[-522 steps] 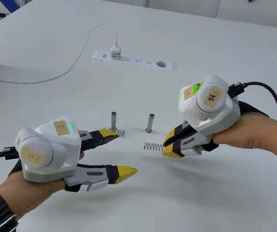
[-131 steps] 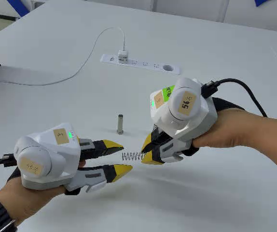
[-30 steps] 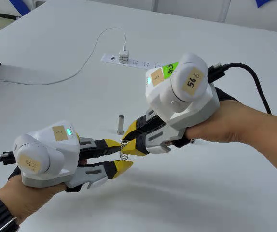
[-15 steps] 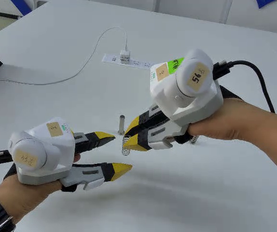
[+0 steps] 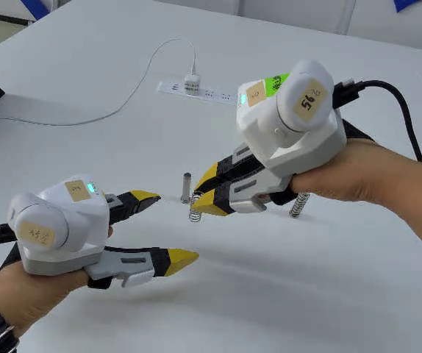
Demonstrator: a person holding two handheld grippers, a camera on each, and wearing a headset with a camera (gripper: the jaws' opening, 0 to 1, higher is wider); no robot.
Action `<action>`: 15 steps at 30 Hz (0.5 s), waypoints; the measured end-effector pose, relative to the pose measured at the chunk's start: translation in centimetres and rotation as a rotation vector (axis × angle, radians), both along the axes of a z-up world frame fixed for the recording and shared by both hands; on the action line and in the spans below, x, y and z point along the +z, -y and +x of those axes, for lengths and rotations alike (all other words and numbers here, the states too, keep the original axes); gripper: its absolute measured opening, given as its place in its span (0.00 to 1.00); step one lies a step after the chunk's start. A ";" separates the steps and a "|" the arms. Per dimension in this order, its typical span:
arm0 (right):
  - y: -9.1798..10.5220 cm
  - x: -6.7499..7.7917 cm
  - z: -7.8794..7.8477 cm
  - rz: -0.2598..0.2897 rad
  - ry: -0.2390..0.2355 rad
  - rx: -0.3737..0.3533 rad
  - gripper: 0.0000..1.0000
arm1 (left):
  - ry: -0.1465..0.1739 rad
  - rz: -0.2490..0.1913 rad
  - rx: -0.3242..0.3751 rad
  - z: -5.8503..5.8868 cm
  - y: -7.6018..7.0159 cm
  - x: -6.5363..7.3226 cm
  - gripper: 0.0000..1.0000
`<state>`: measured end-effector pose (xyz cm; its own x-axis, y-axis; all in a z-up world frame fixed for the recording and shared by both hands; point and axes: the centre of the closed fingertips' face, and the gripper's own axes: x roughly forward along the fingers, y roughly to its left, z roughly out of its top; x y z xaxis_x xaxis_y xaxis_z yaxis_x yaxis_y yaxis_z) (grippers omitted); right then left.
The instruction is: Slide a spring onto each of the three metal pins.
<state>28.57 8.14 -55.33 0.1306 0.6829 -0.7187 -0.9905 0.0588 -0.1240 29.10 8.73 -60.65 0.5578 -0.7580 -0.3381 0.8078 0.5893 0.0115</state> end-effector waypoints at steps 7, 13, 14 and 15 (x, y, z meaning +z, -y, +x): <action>0.0 0.6 1.5 0.008 0.015 -0.022 0.12 | 0.000 0.000 0.002 0.1 0.0 0.0 0.67; -0.1 1.0 3.7 0.016 0.043 -0.056 0.12 | 0.003 0.000 0.007 0.2 -0.2 0.1 0.67; -0.1 1.0 4.0 0.017 0.045 -0.062 0.12 | 0.003 0.000 0.008 0.2 -0.3 0.1 0.67; -0.1 1.1 4.3 0.019 0.045 -0.069 0.12 | 0.004 0.000 0.011 0.2 -0.3 0.1 0.67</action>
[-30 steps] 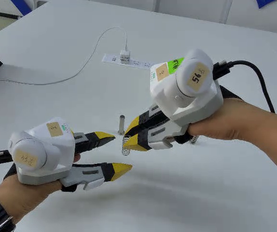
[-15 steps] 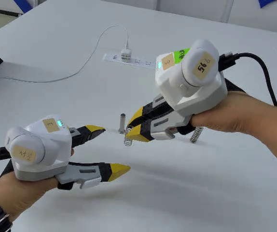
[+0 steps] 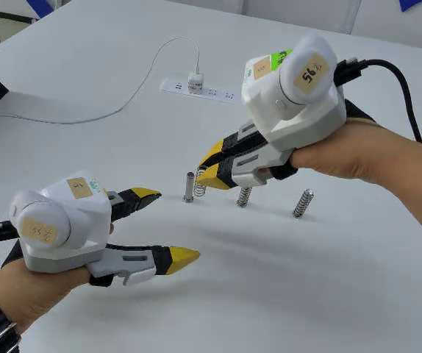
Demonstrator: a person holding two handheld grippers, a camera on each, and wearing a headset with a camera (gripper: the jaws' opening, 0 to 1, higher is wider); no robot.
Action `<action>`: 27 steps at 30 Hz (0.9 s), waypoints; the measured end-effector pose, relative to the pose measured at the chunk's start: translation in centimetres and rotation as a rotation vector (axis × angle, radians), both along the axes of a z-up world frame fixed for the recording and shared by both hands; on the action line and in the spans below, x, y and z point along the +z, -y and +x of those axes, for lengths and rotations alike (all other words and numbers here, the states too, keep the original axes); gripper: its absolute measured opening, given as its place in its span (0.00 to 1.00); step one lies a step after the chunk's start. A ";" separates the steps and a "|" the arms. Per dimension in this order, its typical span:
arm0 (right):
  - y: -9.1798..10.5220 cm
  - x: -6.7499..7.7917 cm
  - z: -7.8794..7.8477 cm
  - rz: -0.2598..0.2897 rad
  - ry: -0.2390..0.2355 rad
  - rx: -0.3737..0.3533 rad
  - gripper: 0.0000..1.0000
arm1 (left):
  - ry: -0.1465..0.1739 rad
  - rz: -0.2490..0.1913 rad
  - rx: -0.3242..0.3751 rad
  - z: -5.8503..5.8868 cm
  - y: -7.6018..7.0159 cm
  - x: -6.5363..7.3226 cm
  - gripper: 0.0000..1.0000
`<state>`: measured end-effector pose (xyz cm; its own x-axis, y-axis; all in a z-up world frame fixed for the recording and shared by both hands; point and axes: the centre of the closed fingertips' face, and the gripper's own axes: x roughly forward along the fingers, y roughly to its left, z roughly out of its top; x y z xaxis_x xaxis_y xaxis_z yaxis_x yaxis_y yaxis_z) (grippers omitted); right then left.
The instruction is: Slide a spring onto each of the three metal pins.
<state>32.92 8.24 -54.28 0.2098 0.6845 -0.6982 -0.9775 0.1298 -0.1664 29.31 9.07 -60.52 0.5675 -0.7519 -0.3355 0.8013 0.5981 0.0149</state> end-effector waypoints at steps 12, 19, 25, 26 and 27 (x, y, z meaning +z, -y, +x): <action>-0.9 0.0 2.0 0.011 0.013 -0.027 0.12 | -0.006 0.003 0.006 0.0 -0.3 -0.2 0.66; -1.2 -0.6 3.3 0.013 0.008 -0.039 0.12 | -0.010 0.006 0.009 0.0 -0.5 -0.4 0.66; -1.3 -1.4 3.6 0.003 -0.011 -0.046 0.12 | -0.014 0.006 0.013 0.1 -0.7 -0.5 0.66; -1.3 -1.5 3.6 0.004 -0.016 -0.047 0.12 | -0.015 0.006 0.014 0.2 -0.7 -0.5 0.66; -1.3 -1.5 3.6 0.006 -0.019 -0.048 0.12 | -0.016 0.006 0.014 0.2 -0.7 -0.6 0.66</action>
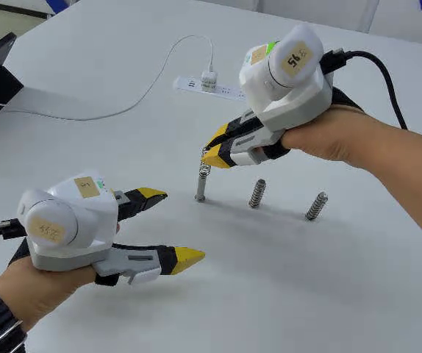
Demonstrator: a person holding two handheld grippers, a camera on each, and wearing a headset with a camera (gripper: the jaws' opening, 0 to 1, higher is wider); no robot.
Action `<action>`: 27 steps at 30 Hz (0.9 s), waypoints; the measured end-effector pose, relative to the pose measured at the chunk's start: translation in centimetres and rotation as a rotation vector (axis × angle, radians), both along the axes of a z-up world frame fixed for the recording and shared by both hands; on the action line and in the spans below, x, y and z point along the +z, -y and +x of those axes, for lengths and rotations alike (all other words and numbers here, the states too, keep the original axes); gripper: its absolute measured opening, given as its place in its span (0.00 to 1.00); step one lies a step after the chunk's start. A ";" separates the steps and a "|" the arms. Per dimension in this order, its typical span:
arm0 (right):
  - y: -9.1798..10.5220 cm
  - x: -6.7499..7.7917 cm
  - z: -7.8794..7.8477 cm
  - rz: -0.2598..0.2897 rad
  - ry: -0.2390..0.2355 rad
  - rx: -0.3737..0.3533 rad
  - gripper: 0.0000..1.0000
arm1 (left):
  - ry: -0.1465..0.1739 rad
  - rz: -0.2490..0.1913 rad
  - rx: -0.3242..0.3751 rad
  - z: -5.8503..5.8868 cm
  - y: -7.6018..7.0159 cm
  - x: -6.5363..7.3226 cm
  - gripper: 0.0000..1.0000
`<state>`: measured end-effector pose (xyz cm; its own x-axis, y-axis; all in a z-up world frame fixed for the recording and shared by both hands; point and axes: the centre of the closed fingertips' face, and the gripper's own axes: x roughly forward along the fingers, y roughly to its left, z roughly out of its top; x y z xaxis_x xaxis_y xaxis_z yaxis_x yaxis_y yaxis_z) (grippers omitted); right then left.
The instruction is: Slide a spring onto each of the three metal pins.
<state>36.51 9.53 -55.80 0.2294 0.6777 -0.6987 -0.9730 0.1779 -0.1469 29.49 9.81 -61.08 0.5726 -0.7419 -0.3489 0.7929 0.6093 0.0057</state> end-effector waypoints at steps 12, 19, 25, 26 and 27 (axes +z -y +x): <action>-0.2 -0.9 0.3 0.003 -0.024 -0.007 0.12 | -0.010 0.006 -0.002 0.2 -0.2 -0.4 0.65; -0.4 -0.9 0.5 0.014 -0.028 -0.012 0.12 | -0.014 0.005 -0.003 0.2 -0.1 -0.5 0.64; -0.3 -0.9 0.6 0.016 -0.033 -0.015 0.12 | -0.014 0.006 -0.002 0.2 -0.1 -0.6 0.64; -0.3 -0.9 0.6 0.019 -0.037 -0.019 0.12 | -0.014 0.006 -0.002 0.2 -0.1 -0.5 0.64; -0.3 -0.9 0.6 0.020 -0.039 -0.021 0.12 | -0.013 0.007 -0.003 0.2 -0.1 -0.6 0.64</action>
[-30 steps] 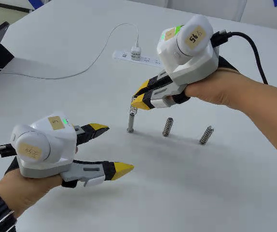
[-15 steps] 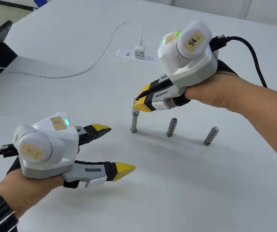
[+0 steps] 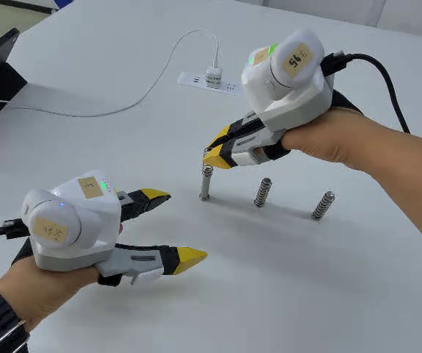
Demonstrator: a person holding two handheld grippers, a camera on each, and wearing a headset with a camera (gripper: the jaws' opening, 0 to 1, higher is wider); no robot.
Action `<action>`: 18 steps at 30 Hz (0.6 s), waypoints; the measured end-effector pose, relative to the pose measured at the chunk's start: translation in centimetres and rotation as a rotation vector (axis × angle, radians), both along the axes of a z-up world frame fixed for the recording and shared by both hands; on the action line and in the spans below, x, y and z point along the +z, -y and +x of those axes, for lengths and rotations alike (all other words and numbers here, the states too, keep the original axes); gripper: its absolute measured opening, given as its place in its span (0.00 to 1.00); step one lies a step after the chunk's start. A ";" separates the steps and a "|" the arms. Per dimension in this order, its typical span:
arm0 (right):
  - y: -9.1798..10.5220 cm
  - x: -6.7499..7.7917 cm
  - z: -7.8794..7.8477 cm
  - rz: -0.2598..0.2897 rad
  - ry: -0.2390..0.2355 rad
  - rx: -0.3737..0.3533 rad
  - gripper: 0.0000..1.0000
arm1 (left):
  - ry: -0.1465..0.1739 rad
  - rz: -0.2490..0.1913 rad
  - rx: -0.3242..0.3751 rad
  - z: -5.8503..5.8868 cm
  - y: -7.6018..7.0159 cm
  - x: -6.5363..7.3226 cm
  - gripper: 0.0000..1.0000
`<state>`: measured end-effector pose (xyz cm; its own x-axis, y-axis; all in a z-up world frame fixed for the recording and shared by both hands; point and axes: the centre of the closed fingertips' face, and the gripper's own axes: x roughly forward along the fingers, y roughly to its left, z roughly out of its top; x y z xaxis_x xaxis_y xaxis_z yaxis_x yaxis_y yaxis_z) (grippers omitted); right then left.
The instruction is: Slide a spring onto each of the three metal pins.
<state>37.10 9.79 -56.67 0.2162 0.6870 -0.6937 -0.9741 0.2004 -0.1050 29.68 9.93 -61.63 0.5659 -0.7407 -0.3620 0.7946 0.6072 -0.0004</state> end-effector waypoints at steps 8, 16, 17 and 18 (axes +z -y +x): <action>0.1 0.0 0.1 0.013 -0.024 -0.021 0.12 | 0.000 -0.001 0.002 0.1 -0.1 -0.1 0.64; 0.1 0.0 0.0 0.018 -0.035 -0.030 0.12 | -0.001 -0.001 0.003 0.1 0.0 -0.1 0.63; 0.1 0.0 0.0 0.017 -0.034 -0.030 0.12 | 0.000 0.000 0.003 0.1 0.0 -0.1 0.63; 0.2 0.0 0.1 0.016 -0.035 -0.031 0.12 | 0.000 -0.001 0.003 0.1 0.0 -0.1 0.63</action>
